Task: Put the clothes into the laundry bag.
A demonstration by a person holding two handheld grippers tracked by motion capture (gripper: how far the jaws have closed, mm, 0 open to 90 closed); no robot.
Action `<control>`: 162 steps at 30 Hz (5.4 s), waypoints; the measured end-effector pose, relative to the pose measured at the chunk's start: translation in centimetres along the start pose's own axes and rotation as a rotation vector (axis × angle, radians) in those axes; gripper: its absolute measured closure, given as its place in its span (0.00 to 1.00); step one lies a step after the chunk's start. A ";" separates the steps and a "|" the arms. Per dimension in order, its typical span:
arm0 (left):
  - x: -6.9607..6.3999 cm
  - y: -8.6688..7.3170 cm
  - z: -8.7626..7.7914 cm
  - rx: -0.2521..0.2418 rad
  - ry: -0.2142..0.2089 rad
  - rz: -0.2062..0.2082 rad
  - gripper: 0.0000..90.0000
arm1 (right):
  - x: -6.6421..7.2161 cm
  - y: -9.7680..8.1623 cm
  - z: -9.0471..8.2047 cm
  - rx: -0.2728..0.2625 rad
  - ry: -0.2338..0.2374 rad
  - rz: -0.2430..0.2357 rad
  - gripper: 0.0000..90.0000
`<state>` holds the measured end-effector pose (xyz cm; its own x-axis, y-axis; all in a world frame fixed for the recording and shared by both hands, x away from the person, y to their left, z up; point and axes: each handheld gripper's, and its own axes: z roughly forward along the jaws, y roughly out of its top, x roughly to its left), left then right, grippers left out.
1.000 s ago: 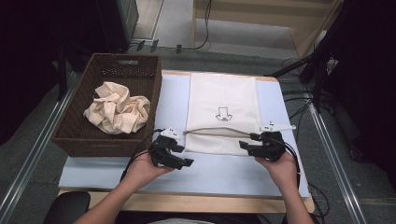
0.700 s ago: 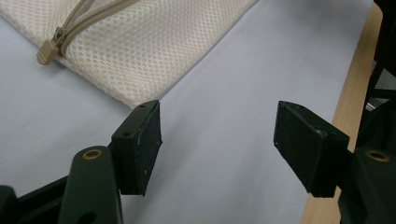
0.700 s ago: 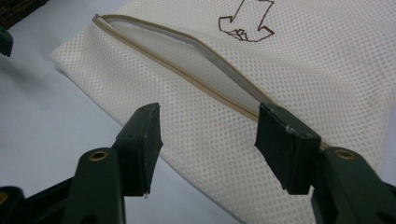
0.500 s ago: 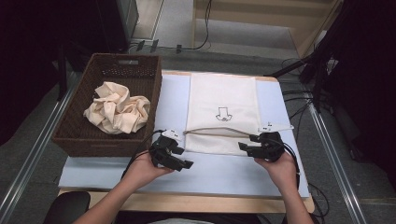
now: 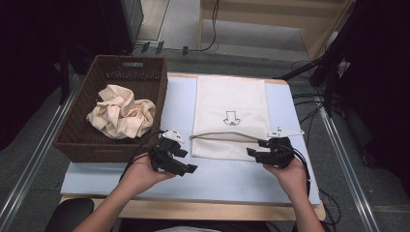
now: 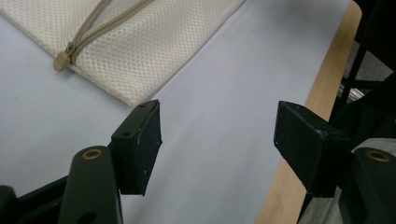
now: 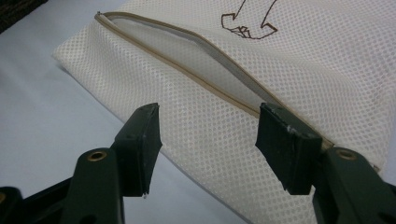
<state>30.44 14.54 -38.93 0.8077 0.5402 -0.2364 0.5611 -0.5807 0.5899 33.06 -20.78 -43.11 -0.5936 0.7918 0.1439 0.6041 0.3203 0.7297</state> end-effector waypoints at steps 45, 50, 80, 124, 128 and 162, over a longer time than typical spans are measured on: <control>5.9 -0.7 -12.1 -0.111 0.151 -0.153 0.37 | 0.5 0.5 0.8 0.006 0.017 -0.020 0.44; 7.0 -0.2 -12.8 -0.090 0.187 -0.163 0.38 | 0.6 0.8 0.9 0.003 0.027 -0.021 0.44; 16.1 0.4 -14.8 -0.011 0.297 -0.167 0.34 | 1.0 1.8 1.8 -0.002 0.080 -0.017 0.44; 23.7 -5.4 -5.2 0.103 0.633 -0.281 0.00 | 1.0 1.4 1.9 0.016 0.079 -0.032 0.41; 23.8 -5.4 -5.1 0.103 0.656 -0.301 0.00 | 1.1 1.4 1.8 0.015 0.076 -0.031 0.41; 21.8 0.1 -12.8 -0.038 0.439 -0.407 0.76 | 0.7 1.1 1.3 0.004 0.070 -0.011 0.44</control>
<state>45.80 34.06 -34.16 0.3739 0.9206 -0.1130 0.7964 -0.2562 0.5479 33.95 -19.23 -43.07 -0.6358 0.7499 0.1828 0.5996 0.3307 0.7288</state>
